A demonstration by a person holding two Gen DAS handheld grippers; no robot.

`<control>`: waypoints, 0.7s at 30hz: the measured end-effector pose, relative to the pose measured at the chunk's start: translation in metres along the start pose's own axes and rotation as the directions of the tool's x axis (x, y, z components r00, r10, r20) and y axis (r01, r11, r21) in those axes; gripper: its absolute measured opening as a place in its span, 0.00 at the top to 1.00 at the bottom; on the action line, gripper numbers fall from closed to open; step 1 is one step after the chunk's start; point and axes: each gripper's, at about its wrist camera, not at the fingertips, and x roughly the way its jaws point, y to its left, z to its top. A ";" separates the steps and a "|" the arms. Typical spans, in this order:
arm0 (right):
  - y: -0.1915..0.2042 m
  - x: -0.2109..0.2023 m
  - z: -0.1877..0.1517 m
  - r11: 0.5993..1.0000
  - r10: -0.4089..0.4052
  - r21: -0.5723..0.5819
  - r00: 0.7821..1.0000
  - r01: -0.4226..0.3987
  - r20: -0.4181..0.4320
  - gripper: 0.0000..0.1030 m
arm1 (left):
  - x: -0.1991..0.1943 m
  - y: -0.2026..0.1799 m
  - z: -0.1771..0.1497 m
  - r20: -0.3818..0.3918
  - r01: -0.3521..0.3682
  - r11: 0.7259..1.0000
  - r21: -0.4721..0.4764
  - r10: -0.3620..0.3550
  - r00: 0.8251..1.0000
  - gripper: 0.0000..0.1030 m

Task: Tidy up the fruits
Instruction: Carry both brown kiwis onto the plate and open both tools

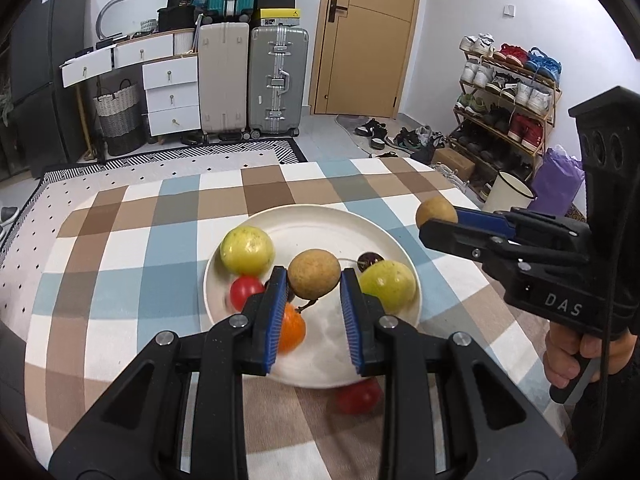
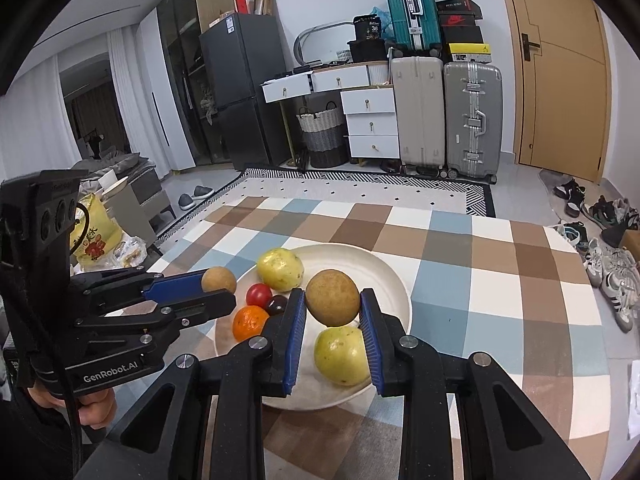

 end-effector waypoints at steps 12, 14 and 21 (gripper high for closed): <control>-0.024 0.028 0.011 1.000 -0.008 0.022 0.999 0.009 -0.040 0.73 | 0.038 0.005 0.006 -0.037 0.000 1.000 -0.005 -0.001 0.999 0.77; -0.025 0.033 0.010 1.000 -0.009 0.025 0.999 0.010 -0.047 0.73 | 0.044 0.005 0.004 -0.047 -0.002 1.000 -0.003 0.002 0.999 0.76; -0.023 0.048 0.001 1.000 0.004 0.013 0.996 -0.003 -0.085 0.73 | 0.053 0.002 -0.004 -0.066 -0.007 1.000 0.015 0.008 0.998 0.77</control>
